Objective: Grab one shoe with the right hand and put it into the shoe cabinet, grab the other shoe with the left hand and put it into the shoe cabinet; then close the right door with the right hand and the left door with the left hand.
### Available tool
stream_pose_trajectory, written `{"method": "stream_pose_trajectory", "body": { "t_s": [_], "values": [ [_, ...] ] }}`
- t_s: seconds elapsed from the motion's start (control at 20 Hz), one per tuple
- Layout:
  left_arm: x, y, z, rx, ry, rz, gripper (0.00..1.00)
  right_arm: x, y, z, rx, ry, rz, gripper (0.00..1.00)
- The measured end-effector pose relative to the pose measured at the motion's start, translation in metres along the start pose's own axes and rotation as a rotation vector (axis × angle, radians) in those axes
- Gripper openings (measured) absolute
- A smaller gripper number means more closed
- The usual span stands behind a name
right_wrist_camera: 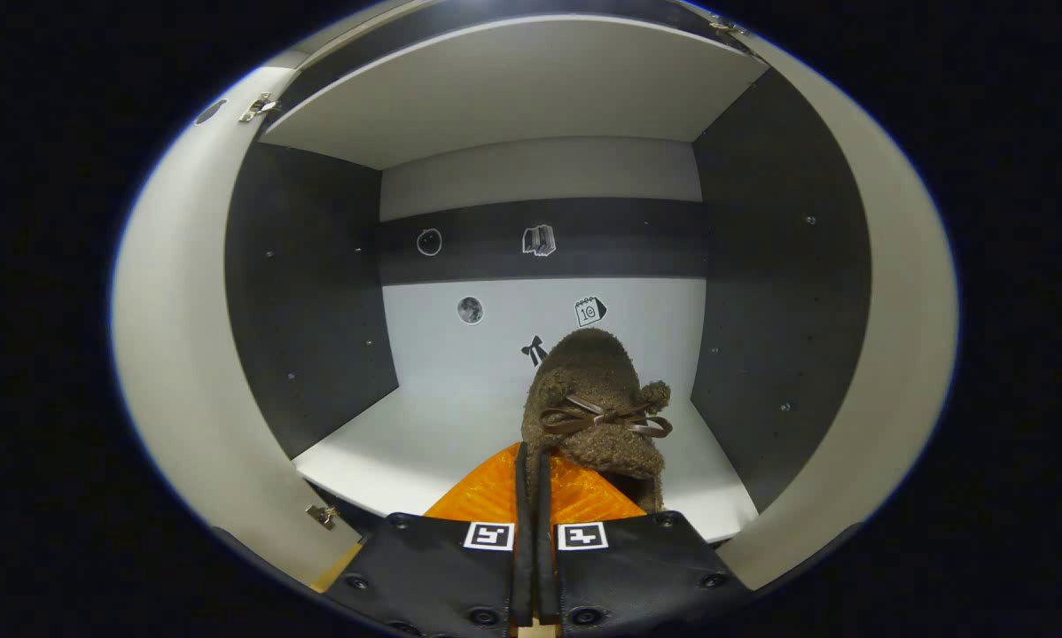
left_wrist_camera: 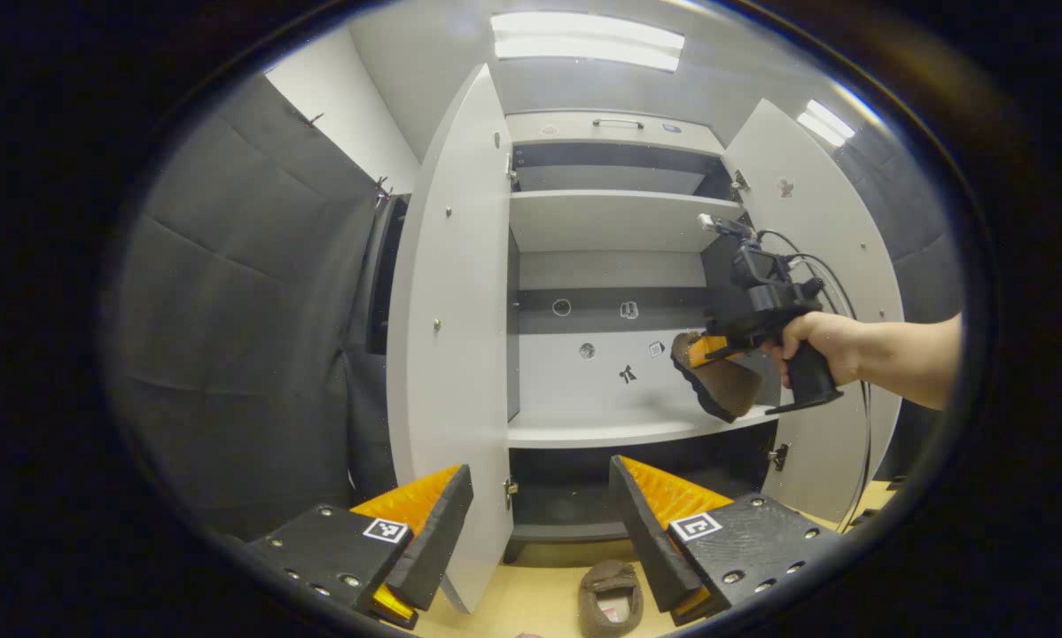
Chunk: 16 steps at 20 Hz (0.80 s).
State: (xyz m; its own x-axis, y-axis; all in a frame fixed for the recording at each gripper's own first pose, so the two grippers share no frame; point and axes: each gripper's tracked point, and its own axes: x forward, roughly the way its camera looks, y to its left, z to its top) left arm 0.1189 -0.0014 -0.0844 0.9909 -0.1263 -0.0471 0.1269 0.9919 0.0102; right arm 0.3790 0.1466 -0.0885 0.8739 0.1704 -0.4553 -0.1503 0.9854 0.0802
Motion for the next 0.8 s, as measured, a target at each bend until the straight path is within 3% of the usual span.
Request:
{"method": "stream_pose_trajectory", "body": {
  "t_s": [0.05, 0.35, 0.6, 0.65, 0.7, 0.75, 0.8],
  "values": [
    [0.001, 0.000, -0.001, -0.001, 0.001, -0.003, 0.90, 0.011, -0.002, 0.002, -0.002, 0.007, -0.011, 0.04],
    [0.004, 0.000, -0.006, -0.007, 0.019, -0.006, 0.90, 0.063, -0.006, -0.009, -0.041, 0.092, -0.047, 0.04],
    [0.004, 0.001, -0.006, -0.002, 0.019, -0.003, 0.90, 0.076, -0.010, -0.010, -0.051, 0.097, -0.079, 0.07],
    [0.004, 0.001, -0.006, 0.000, 0.019, -0.004, 0.90, 0.074, -0.007, -0.007, -0.043, 0.089, -0.072, 0.23],
    [0.004, 0.000, -0.007, 0.003, 0.020, -0.005, 0.90, 0.071, -0.009, -0.003, -0.039, 0.075, -0.069, 0.28],
    [0.005, -0.001, -0.006, 0.006, 0.021, -0.007, 0.90, 0.067, -0.009, 0.003, -0.036, 0.057, -0.063, 0.46],
    [0.005, -0.001, -0.006, 0.008, 0.022, -0.008, 0.90, 0.061, -0.007, 0.009, -0.033, 0.038, -0.052, 0.53]
  ]
}}
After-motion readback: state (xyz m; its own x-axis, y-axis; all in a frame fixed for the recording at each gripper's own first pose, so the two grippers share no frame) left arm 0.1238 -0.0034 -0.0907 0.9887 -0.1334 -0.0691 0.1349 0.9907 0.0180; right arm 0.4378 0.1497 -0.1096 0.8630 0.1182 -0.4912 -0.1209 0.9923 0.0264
